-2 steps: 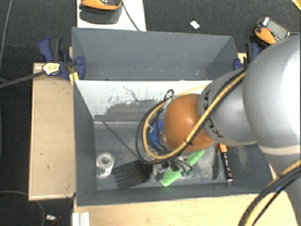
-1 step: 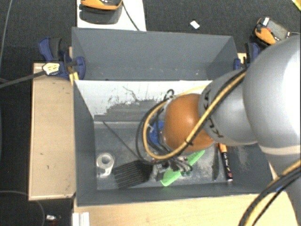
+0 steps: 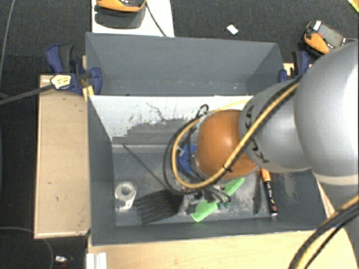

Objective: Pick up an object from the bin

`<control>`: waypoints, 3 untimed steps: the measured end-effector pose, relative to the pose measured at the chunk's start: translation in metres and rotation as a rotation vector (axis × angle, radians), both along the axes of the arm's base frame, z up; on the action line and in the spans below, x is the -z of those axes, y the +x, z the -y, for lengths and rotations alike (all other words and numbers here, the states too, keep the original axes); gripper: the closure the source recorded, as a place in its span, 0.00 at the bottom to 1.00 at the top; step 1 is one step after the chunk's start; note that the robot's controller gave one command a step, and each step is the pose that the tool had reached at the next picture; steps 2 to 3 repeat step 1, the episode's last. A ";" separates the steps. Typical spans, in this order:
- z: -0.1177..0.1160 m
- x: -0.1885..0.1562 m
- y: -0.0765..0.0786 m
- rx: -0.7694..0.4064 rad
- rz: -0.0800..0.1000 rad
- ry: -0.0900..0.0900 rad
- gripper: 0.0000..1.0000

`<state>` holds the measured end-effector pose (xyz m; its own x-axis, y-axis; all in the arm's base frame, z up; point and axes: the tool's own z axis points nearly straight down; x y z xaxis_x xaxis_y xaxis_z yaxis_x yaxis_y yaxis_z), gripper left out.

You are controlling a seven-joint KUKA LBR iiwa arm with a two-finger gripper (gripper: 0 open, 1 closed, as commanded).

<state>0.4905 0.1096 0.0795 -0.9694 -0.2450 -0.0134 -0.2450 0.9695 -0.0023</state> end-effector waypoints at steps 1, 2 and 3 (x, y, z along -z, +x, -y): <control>0.000 -0.026 -0.001 -0.001 -0.002 0.000 1.00; 0.000 -0.026 -0.001 -0.001 -0.002 0.000 1.00; 0.000 -0.026 -0.001 -0.001 -0.002 0.000 1.00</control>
Offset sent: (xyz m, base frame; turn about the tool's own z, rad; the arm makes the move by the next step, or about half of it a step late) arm -0.0010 -0.0002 0.0175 -0.0006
